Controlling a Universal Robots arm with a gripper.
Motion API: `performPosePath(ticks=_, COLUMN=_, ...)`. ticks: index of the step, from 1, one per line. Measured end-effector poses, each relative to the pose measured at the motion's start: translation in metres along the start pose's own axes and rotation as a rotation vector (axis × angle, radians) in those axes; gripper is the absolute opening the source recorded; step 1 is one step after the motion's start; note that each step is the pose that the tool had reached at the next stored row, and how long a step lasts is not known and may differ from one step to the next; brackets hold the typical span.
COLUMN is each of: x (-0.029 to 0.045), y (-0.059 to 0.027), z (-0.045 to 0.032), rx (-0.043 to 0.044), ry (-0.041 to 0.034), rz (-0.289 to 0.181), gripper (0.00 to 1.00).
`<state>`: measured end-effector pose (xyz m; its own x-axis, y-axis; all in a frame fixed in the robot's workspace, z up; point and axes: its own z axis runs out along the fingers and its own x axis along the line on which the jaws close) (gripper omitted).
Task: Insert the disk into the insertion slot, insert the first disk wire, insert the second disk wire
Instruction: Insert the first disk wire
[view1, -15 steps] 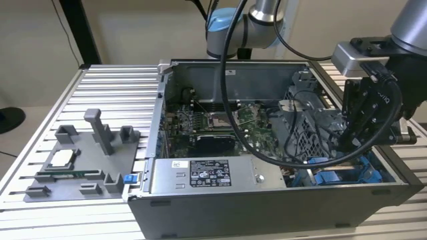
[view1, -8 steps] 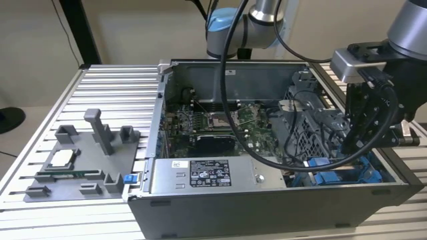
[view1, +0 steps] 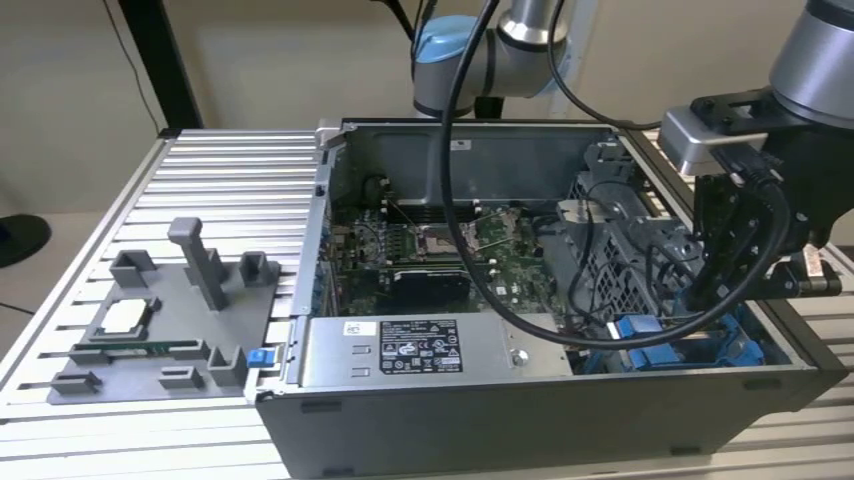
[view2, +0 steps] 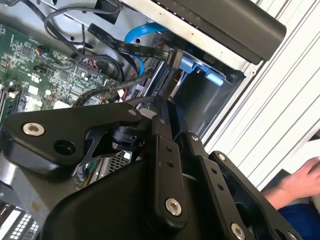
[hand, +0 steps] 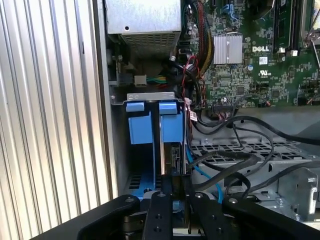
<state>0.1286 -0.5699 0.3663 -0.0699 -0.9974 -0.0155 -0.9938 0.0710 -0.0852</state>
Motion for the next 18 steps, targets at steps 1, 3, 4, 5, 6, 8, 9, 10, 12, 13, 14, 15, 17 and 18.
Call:
performPosePath(ticks=1, x=0.0, y=0.0001, z=0.0002, rx=0.0, ry=-0.0001, rz=0.0, gripper=0.0)
performPosePath(ticks=3, x=0.0, y=0.0001, z=0.0003, rx=0.0, ry=-0.0002, rz=0.0, gripper=0.0)
performPosePath(ticks=4, x=0.0, y=0.0001, z=0.0004, rx=0.0, ry=-0.0002, rz=0.0, gripper=0.0)
performPosePath(ticks=5, x=0.0, y=0.0001, z=0.0006, rx=0.0, ry=-0.0003, rz=0.0, gripper=0.0)
performPosePath(ticks=6, x=0.0, y=0.0002, z=0.0008, rx=0.0, ry=-0.0003, rz=0.0, gripper=0.0)
performPosePath(ticks=8, x=0.0, y=0.0002, z=0.0015, rx=0.0, ry=-0.0002, rz=0.0, gripper=0.0)
performPosePath(ticks=9, x=0.0, y=0.0002, z=0.0019, rx=0.0, ry=-0.0001, rz=0.0, gripper=0.0)
performPosePath(ticks=10, x=0.0, y=0.0003, z=0.0022, rx=0.0, ry=0.0, rz=0.0, gripper=0.0)
performPosePath(ticks=12, x=0.0001, y=0.0003, z=0.0028, rx=0.0, ry=0.0001, rz=0.0, gripper=0.0)
performPosePath(ticks=13, x=0.0001, y=0.0003, z=0.0031, rx=0.0, ry=0.0001, rz=0.0, gripper=0.0)
performPosePath(ticks=14, x=0.0001, y=0.0003, z=0.0033, rx=0.0, ry=0.0, rz=0.0, gripper=0.0)
performPosePath(ticks=15, x=0.0001, y=0.0004, z=0.0035, rx=0.0, ry=0.0, rz=0.0, gripper=0.0)
performPosePath(ticks=17, x=0.0001, y=0.0004, z=0.004, rx=0.0, ry=0.0, rz=0.0, gripper=0.0)
performPosePath(ticks=18, x=0.0001, y=0.0004, z=0.0045, rx=0.0, ry=0.0, rz=0.0, gripper=0.0)
